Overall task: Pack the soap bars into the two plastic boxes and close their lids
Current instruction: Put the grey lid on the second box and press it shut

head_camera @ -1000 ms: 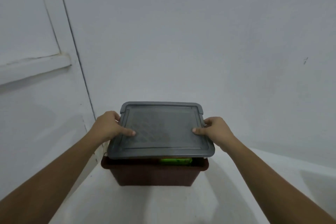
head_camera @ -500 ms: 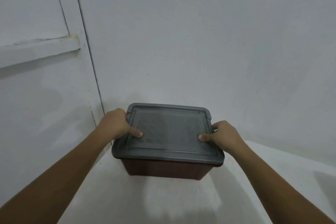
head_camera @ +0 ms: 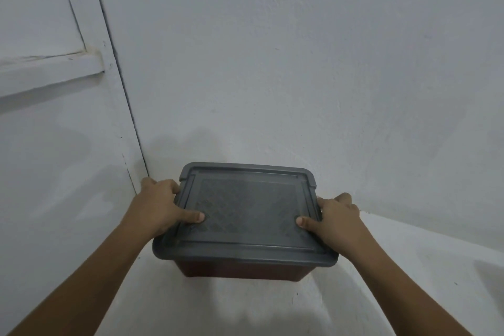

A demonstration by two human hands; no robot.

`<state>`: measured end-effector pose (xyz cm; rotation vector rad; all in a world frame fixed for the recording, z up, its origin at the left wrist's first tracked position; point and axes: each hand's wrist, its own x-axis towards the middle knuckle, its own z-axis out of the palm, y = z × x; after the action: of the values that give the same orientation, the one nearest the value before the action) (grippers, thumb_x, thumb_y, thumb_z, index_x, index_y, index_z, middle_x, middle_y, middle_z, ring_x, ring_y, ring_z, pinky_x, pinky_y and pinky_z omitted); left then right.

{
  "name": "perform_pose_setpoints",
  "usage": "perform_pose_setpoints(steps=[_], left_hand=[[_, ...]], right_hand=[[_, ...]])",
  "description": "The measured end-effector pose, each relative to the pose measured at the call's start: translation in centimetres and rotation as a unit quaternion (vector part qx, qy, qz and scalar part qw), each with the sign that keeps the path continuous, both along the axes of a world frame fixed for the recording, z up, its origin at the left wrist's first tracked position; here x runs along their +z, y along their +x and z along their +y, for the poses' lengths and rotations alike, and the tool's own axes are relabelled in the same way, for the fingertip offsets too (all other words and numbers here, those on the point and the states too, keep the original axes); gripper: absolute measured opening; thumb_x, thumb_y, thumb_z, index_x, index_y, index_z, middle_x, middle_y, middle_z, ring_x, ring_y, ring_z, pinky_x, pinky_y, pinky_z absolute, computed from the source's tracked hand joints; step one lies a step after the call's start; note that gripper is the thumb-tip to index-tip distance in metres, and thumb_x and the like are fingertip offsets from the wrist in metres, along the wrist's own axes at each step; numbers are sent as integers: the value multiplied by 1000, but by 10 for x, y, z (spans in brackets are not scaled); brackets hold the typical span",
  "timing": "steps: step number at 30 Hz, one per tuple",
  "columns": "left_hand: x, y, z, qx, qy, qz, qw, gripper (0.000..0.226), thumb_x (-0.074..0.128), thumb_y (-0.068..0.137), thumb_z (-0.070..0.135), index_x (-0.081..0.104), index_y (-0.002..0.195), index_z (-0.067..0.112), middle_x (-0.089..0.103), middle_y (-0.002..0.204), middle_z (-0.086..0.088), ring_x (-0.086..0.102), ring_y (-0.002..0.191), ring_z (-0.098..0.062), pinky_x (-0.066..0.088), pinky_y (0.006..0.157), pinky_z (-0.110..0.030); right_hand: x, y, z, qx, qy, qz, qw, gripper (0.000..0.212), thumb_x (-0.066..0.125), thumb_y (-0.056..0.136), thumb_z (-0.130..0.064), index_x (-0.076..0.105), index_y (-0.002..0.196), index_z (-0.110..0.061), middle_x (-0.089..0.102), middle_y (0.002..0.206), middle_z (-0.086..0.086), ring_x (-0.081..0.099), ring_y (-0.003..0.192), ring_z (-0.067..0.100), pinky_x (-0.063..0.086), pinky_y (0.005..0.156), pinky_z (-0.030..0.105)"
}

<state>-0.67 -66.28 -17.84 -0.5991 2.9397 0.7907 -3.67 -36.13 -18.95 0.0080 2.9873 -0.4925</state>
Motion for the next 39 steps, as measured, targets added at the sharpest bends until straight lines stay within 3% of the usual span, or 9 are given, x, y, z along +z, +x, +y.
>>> perform_pose_setpoints(steps=[4, 7, 10, 15, 18, 23, 28, 35, 39], left_hand=[[-2, 1, 2, -14, 64, -32, 997, 65, 83, 64, 46, 43, 107, 18, 51, 106, -3, 50, 86, -17, 40, 67, -28], [-2, 1, 2, -13, 73, -37, 997, 69, 83, 65, 44, 40, 112, 17, 56, 112, -6, 53, 90, -20, 42, 71, -31], [0, 3, 4, 5, 75, -16, 997, 92, 86, 62, 44, 34, 130, 10, 54, 125, -13, 56, 106, -30, 45, 79, -36], [-3, 7, 6, 12, -26, 25, 999, 59, 82, 60, 55, 41, 75, 16, 51, 76, -2, 47, 64, -13, 33, 53, -27], [-2, 7, 11, 10, -66, 65, 996, 61, 83, 56, 57, 56, 83, 9, 55, 84, -4, 54, 70, -19, 40, 58, -31], [2, 7, 10, -31, -52, 50, 997, 63, 81, 59, 58, 70, 107, 19, 61, 91, -5, 59, 77, -19, 42, 63, -29], [2, 17, 10, -35, 35, 60, 997, 69, 79, 71, 44, 58, 130, 14, 61, 125, -11, 58, 110, -27, 43, 82, -32], [-9, 30, 7, -19, 130, 86, 988, 79, 77, 75, 42, 42, 144, 25, 44, 147, -4, 45, 131, -27, 38, 103, -37], [-17, 35, 7, -11, 150, 107, 983, 78, 75, 77, 44, 40, 145, 31, 43, 148, -1, 44, 132, -25, 38, 104, -36]], right_hand=[[-3, 1, -1, -3, -51, -24, 998, 54, 57, 85, -57, 50, 121, -18, 46, 123, 10, 56, 102, 26, 50, 90, 36], [-3, 4, -2, 0, -103, -39, 994, 54, 59, 87, -50, 43, 126, -16, 55, 117, 1, 58, 105, 22, 46, 78, 27], [0, 7, -2, -39, -133, -48, 989, 59, 63, 85, -50, 38, 121, -10, 52, 105, 1, 57, 92, 20, 38, 57, 19], [-2, 7, -2, -68, -130, -49, 988, 58, 65, 81, -53, 45, 111, -8, 54, 89, 0, 51, 72, 10, 34, 50, 19], [0, 9, -3, -76, -139, -43, 986, 56, 66, 81, -52, 41, 110, -11, 54, 95, 2, 54, 79, 15, 37, 52, 20], [5, 15, -8, -71, -142, -37, 987, 53, 65, 84, -47, 36, 112, -13, 54, 105, 5, 55, 84, 19, 42, 63, 24], [9, 27, -24, -31, -122, 30, 992, 51, 58, 93, -29, 35, 136, -14, 58, 126, 11, 60, 102, 27, 45, 79, 30], [4, 34, -25, -43, -136, 43, 989, 58, 55, 94, -32, 32, 145, -16, 48, 143, 9, 52, 124, 29, 42, 101, 38], [-1, 37, -27, -54, -144, 51, 987, 57, 52, 96, -32, 30, 147, -17, 46, 144, 10, 48, 127, 29, 39, 104, 38]])
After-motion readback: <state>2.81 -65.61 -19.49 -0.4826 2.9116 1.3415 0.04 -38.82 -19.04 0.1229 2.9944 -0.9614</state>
